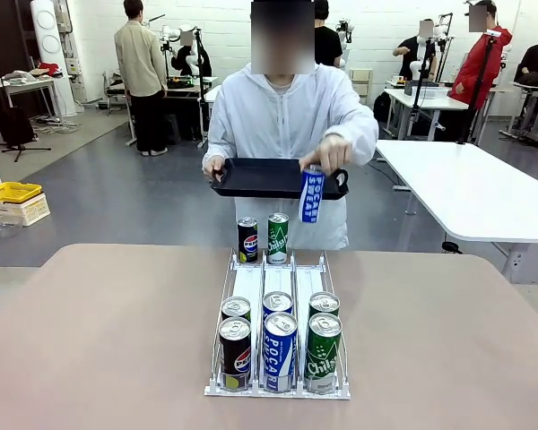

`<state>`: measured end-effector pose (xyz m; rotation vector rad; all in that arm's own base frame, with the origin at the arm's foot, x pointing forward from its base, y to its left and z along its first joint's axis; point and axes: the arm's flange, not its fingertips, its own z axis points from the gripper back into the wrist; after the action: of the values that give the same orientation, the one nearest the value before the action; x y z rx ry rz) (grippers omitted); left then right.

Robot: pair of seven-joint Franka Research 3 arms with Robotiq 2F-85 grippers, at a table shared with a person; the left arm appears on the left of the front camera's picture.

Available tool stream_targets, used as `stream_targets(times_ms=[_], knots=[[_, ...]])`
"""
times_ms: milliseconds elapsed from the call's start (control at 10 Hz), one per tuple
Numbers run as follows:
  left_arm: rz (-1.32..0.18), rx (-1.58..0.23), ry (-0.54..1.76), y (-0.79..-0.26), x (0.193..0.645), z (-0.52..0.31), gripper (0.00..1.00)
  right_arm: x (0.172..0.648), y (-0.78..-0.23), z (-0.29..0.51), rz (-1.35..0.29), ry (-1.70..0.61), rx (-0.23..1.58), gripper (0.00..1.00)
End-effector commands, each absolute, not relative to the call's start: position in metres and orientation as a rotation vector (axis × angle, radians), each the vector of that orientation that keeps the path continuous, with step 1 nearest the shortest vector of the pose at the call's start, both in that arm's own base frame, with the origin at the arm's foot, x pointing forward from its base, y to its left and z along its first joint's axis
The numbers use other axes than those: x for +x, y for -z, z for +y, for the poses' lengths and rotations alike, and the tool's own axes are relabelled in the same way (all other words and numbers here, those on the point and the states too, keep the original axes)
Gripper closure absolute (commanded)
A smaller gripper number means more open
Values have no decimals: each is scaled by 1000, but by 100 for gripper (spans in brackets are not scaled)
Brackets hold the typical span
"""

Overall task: Retrieve and hand over the desired beverage to the person.
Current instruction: Pick up a can of the same type that the person held from the Automatic Can Dispenser.

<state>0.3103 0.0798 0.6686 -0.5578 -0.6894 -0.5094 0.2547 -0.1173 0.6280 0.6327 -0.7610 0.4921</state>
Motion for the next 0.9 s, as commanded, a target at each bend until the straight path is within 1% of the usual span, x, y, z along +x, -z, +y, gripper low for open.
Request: stream_targets(times_ms=[0, 800], knots=[[-692, -559, 530, -669, 310, 82, 0, 257, -629, -117, -768, -505, 654, 0], [-692, -559, 530, -669, 310, 82, 0, 257, -629, -117, -768, -505, 654, 0]])
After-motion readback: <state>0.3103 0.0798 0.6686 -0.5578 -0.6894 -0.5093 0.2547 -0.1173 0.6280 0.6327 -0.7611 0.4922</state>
